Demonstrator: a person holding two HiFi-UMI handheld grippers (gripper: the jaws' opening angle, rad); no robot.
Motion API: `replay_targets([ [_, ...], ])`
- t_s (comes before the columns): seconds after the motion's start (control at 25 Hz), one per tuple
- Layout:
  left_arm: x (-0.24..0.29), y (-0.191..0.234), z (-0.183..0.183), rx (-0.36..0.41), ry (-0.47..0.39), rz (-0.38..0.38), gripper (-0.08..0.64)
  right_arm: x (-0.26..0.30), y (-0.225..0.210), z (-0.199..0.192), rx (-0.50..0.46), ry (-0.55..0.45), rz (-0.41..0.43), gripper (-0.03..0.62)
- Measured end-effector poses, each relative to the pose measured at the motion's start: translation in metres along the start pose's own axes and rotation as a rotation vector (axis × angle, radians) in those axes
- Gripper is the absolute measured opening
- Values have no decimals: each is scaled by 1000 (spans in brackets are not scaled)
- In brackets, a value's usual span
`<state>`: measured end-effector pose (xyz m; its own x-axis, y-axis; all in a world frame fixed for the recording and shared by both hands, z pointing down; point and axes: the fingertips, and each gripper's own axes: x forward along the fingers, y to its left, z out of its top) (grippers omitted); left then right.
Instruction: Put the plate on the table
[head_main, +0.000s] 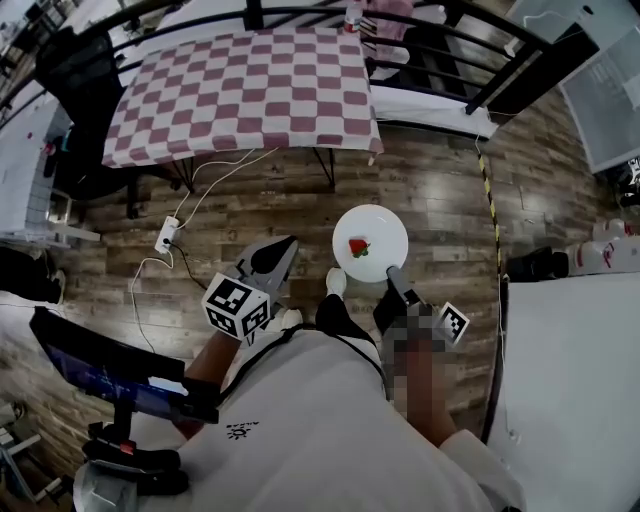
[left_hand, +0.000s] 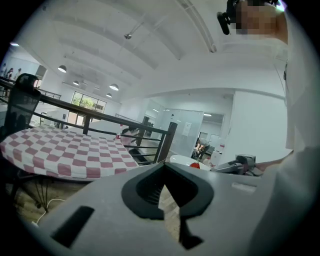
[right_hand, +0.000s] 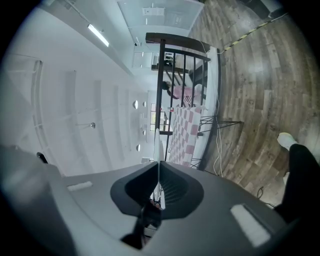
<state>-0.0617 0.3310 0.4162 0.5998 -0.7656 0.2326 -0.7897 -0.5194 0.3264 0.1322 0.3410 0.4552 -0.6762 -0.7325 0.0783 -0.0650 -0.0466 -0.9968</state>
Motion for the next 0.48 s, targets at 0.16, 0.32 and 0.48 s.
replay_targets([
  [0.16,35,6,15,2,-5,-5,2,18,4,30,-7,10,4,15],
  [0.32,64,14,30,7,-12,1,2,37,9,56,-3,19,16,15],
  [0.48,88,21,42,10,-21,16,2,57,12,78,-2,37,26,15],
])
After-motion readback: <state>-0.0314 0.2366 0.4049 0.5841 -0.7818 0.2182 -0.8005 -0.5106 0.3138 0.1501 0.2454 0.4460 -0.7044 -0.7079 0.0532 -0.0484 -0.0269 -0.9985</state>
